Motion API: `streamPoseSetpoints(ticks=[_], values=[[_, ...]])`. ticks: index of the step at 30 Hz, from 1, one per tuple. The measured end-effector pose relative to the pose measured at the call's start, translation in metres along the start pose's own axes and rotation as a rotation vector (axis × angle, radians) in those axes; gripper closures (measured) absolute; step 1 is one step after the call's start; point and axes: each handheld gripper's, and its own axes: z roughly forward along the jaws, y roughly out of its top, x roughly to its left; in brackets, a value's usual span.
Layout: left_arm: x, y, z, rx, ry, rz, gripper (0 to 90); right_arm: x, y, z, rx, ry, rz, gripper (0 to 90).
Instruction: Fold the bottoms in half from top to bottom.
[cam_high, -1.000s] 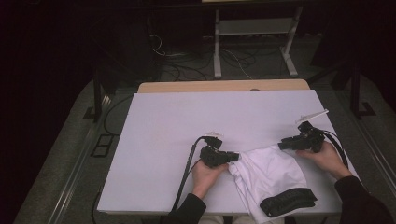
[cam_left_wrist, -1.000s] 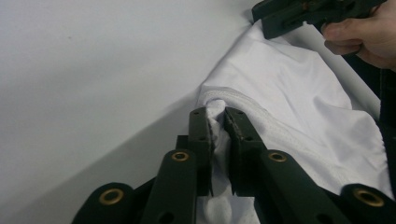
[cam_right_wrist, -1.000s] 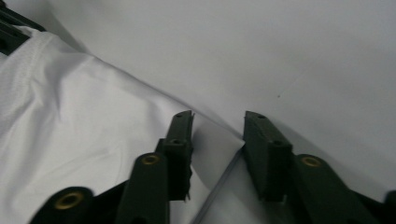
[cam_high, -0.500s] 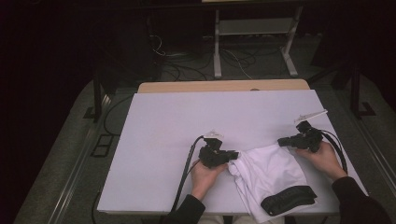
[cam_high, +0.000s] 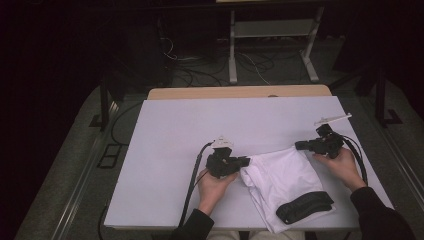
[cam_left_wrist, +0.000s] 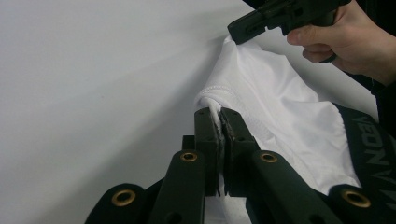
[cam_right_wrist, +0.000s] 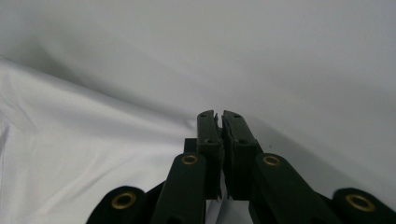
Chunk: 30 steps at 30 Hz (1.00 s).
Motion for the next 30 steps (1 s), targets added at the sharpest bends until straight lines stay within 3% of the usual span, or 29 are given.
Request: streamPoseSetpoints(ticks=[9, 30], values=[[0.002, 0.008, -0.013, 0.008, 0.041, 0.030, 85.4, 0.005, 0.017, 0.011, -0.002, 0.010, 0.005, 84.9], [0.026, 0.014, -0.034, 0.058, 0.122, 0.026, 85.4, 0.019, 0.048, 0.050, 0.019, 0.025, -0.003, 84.8]])
